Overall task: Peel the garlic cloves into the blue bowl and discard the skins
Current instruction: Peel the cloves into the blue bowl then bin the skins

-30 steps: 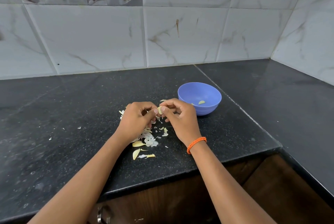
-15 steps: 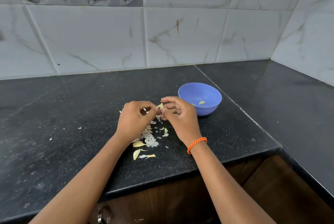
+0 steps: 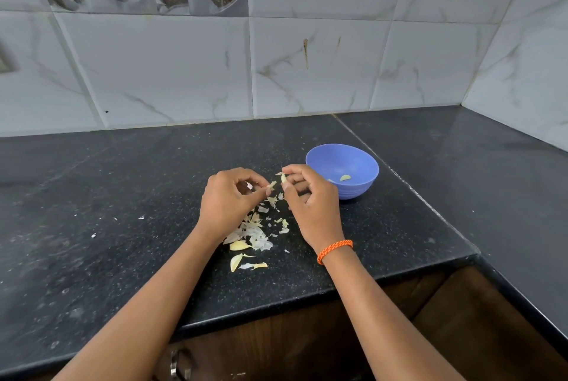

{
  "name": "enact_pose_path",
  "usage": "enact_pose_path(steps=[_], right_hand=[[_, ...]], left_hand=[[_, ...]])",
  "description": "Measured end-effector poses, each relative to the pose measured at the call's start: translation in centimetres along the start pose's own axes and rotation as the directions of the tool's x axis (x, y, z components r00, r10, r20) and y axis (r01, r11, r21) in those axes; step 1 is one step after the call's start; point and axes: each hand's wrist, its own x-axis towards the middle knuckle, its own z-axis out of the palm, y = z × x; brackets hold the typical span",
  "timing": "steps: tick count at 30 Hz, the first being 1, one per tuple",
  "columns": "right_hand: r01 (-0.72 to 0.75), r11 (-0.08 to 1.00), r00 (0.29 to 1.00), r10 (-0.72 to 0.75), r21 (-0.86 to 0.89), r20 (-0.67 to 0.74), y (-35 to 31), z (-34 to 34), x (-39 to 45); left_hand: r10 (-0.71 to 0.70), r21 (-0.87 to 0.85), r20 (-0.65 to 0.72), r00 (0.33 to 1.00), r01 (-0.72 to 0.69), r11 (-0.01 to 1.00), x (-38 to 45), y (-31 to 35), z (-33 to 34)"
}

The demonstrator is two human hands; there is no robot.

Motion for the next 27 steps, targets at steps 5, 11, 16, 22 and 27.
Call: enact_pose_path(steps=[5,11,16,22,27], right_hand=[[0.108,0.989,0.993,-0.112,-0.097,-0.041,-0.3,-0.2,-0.2],[0.192,0.959,0.978,-0.205,-0.209,-0.04,-1.1,-1.4,0.4],[0.106,0.941,0.992,-0.122,-0.321,-0.029,-2.0,-4.6,4.3],[-0.122,0.828,0.984,0.172,-0.547,0.042,-0.3,-7.9,7.5],[-0.127,0.756,0.972,0.223,-0.642,0.069,0.6,-8.4,7.6]], left_hand=[[0.02,0.146,0.037,0.999,-0.025,0.989,-0.1,-0.3,0.0],[0.017,0.059,0.058,0.998,-0.02,0.998,-0.2,-0.5,-0.1],[0.017,0.05,0.03,0.999,-0.019,0.999,0.0,-0.7,-0.3],[-0.014,0.062,-0.003,1.0,0.014,0.998,0.2,-1.1,-0.4],[-0.043,0.047,-0.019,0.999,0.044,0.998,0.3,-1.1,-0.4]])
